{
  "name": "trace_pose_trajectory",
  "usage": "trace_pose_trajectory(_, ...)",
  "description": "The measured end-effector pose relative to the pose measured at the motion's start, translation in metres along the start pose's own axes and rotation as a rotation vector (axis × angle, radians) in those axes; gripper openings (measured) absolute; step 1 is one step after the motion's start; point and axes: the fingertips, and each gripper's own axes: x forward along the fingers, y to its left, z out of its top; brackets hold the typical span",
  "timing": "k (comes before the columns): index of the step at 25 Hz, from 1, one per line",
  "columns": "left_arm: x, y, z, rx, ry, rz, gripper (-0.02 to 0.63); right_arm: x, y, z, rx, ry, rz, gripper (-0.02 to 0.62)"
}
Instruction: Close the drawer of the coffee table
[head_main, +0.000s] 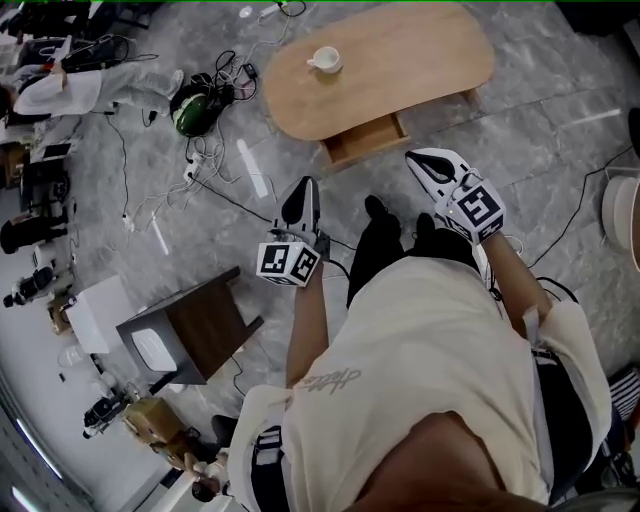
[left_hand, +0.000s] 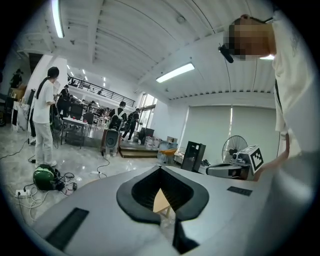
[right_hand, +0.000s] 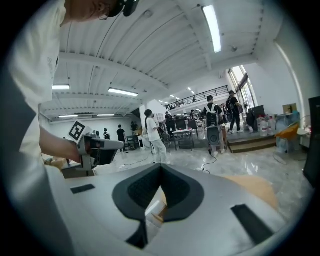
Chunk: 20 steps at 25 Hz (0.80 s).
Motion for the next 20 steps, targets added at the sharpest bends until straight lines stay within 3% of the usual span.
trace_pose_trajectory(5,0.015,0.03,0.017,0.039,0.007,-0.075,0.005,0.028,0.007,0.026,-0.002,-0.005,-0.063,-0.003)
trace_pose_trajectory(12,0.033,0.075,0.038,0.077,0.014,-0.155,0.005,0.09,0.024,0.084,-0.081,-0.059,-0.096,-0.003)
trace_pose_trajectory(20,0.041,0.101,0.037,0.087,0.04,-0.246,0.005,0.113,0.029,0.072,-0.02,-0.041,-0.185,-0.003)
